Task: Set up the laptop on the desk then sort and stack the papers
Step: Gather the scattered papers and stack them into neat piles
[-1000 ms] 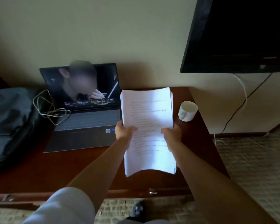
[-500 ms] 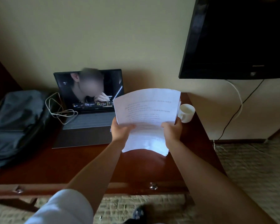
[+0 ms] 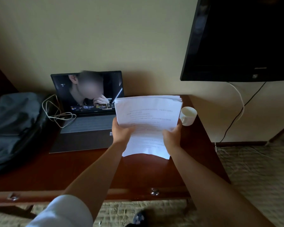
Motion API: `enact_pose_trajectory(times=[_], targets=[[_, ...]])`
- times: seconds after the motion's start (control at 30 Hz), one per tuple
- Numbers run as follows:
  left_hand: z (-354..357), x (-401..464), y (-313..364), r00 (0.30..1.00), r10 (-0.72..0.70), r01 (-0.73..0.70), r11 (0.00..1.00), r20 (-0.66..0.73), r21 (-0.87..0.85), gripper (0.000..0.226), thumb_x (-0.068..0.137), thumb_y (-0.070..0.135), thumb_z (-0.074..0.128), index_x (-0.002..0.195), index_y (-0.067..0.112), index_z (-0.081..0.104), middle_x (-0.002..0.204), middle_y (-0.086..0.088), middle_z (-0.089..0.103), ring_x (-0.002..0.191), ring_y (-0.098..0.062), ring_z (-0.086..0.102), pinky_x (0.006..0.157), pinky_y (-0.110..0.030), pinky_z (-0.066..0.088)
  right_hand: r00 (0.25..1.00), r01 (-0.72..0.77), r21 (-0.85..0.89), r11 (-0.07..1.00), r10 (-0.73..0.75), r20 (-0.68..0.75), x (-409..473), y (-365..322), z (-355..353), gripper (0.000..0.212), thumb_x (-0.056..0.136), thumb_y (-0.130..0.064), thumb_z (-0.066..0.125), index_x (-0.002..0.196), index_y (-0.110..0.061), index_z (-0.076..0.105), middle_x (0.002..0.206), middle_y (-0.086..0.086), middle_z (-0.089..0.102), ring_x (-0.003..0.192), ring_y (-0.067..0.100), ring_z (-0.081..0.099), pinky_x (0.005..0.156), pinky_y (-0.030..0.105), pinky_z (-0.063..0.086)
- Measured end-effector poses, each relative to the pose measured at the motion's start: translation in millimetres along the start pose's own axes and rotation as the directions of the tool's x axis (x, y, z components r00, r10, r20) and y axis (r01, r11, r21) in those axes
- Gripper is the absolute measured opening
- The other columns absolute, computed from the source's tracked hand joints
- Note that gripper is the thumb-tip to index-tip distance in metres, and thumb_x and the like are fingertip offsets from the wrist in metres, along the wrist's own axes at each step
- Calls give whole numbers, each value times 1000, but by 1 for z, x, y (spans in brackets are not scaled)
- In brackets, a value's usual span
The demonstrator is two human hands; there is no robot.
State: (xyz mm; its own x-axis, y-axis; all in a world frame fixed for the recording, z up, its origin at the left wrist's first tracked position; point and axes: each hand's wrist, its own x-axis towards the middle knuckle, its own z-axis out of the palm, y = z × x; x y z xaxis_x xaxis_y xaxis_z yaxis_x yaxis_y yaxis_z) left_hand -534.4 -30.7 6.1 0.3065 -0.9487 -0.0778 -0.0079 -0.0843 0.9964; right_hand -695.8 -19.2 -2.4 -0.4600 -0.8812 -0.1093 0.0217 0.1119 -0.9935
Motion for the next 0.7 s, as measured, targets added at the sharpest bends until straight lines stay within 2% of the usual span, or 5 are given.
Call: enact_pose_trajectory(times=[0.17, 0.33, 0.47, 0.6, 0.7], targets=[[3, 2, -10, 999, -53, 54, 998, -9, 22, 45, 82, -12, 48, 121, 11, 48, 100, -3, 56, 99, -19, 56, 69, -24, 49, 1000, -4, -46, 999, 5, 24, 6, 4, 1, 63, 80, 9, 47, 135, -20, 37, 111, -6, 54, 99, 12, 53, 81, 25, 41], [12, 4, -18, 997, -75, 75, 997, -34, -15, 40, 89, -7, 42, 122, 14, 45, 100, 0, 55, 93, -12, 54, 78, -31, 47, 999, -21, 18, 1000, 22, -48, 9, 13, 4, 43, 85, 4, 48, 110, -30, 37, 99, -10, 52, 88, 9, 53, 76, 22, 40], [15, 8, -35, 991, -130, 128, 986, 12, 110, 31, 95, 11, 54, 124, 13, 44, 111, -4, 58, 103, -21, 57, 90, -38, 51, 999, -36, -166, 985, 36, -3, 18, 24, 1, 37, 90, -13, 54, 125, -19, 44, 108, -8, 53, 101, 15, 54, 82, 27, 39], [33, 41, -35, 978, -206, 186, 933, 36, 307, 21, 91, 13, 56, 108, 18, 45, 100, 0, 59, 88, -19, 60, 66, -31, 51, 992, -129, -326, 936, 124, -38, 60, 22, 5, 37, 84, -9, 50, 120, -11, 47, 118, 7, 62, 103, 28, 61, 83, 37, 51], [40, 62, -56, 925, -368, 300, 862, 97, 408, 23, 84, 8, 55, 106, 13, 51, 95, -4, 63, 85, -22, 65, 66, -36, 56, 966, -246, -448, 860, 255, -41, 87, 37, -1, 36, 82, -7, 47, 118, -8, 53, 113, 11, 63, 99, 30, 62, 76, 33, 52]])
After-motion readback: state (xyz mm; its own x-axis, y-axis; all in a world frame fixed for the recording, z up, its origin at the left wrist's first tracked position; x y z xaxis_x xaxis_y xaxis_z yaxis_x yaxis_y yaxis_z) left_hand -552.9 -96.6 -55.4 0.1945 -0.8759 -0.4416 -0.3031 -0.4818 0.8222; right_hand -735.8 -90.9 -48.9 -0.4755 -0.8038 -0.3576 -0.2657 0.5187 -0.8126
